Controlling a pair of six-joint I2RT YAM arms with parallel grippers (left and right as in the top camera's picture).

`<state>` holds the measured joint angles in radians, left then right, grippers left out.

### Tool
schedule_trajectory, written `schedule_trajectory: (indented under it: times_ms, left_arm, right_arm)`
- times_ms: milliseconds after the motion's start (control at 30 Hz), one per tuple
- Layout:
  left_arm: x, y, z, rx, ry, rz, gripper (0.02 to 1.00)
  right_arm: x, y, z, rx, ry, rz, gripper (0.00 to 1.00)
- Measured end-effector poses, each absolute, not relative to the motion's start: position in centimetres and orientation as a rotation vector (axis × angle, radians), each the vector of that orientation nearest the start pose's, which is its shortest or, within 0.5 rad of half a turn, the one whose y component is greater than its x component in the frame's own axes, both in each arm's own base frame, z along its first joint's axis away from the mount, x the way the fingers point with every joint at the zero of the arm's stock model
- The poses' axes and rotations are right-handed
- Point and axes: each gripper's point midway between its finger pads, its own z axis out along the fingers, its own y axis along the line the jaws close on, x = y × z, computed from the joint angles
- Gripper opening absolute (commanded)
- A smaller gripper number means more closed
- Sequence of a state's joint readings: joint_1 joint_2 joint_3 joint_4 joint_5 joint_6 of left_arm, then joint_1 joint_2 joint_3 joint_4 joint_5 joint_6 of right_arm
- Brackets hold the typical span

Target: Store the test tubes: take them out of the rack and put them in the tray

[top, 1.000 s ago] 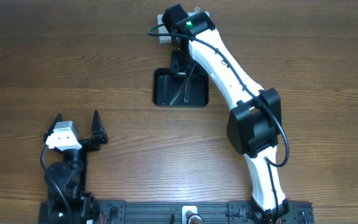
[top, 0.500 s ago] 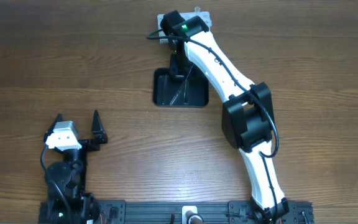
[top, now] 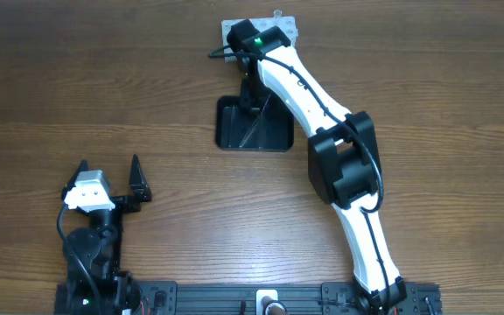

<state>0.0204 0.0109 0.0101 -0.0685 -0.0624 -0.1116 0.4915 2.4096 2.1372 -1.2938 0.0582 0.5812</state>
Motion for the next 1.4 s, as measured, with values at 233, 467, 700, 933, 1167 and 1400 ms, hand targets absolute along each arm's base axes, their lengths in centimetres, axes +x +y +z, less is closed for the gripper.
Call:
schedule_trajectory:
  times_ms: [233, 467, 700, 933, 1167, 1400]
  left_arm:
    - [24.6, 1.6, 15.9, -0.155, 1.633, -0.018, 0.998]
    - [24.6, 1.6, 15.9, -0.155, 1.633, -0.018, 0.998]
    - [24.6, 1.6, 15.9, -0.156, 1.633, -0.019, 0.998]
    - [24.6, 1.6, 15.9, -0.156, 1.633, -0.019, 0.996]
    - [24.6, 1.6, 15.9, -0.155, 1.633, -0.018, 0.998]
    - [24.6, 1.6, 15.9, -0.155, 1.633, -0.018, 0.998]
  right_arm:
    - [41.8, 21.2, 3.3, 0.135, 3.111, -0.086, 0.404]
    - [41.4, 21.4, 3.7, 0.110, 3.136, -0.060, 0.527]
    - [44.7, 22.3, 10.5, 0.047, 2.946, 0.057, 0.638]
    - [49.6, 21.0, 19.2, -0.003, 2.626, 0.054, 0.869]
    - [54.2, 18.4, 21.5, 0.005, 2.432, -0.053, 0.978]
    - [57.9, 17.7, 20.5, -0.007, 2.339, -0.100, 0.978]
